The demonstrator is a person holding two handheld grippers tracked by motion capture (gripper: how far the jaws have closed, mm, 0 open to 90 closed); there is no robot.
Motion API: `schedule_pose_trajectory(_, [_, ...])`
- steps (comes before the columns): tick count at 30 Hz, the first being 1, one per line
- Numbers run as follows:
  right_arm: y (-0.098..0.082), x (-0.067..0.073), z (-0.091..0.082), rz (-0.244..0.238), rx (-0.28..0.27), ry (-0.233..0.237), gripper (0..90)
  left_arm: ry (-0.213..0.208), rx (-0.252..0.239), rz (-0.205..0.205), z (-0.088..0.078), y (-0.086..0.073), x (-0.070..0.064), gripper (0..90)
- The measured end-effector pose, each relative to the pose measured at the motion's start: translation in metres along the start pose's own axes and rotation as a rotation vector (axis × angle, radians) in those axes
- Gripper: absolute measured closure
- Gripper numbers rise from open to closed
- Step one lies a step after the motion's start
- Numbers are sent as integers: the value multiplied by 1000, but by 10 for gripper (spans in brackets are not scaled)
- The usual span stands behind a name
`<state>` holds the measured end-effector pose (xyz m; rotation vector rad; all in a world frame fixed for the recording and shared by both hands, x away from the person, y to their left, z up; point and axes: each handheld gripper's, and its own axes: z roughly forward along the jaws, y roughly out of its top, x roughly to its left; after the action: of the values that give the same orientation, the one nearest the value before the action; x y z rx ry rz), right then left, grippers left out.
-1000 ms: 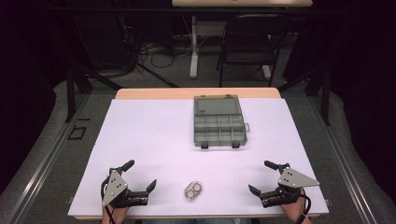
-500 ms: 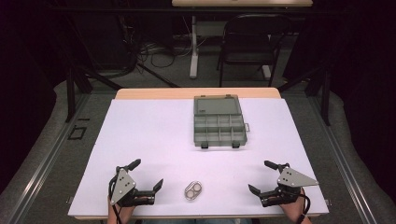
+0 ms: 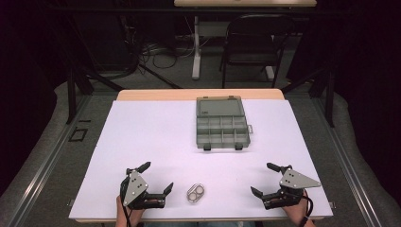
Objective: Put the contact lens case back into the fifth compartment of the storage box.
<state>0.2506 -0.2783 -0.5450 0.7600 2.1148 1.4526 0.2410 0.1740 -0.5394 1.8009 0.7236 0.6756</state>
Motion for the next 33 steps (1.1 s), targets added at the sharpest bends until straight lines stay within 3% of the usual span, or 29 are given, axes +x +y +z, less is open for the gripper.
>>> schedule_pose_trajectory(9, [-1,0,1,1,-1,2,0,-23,6,12,5,4,-9,2])
schedule_pose_trajectory(15, [-1,-1,0,1,4,-2,0,-60,44,-11,12,7,-14,1])
schedule_pose_trajectory(33, [-1,-1,0,-7,11,-10,0,-94,120,9,27,10,-31,0])
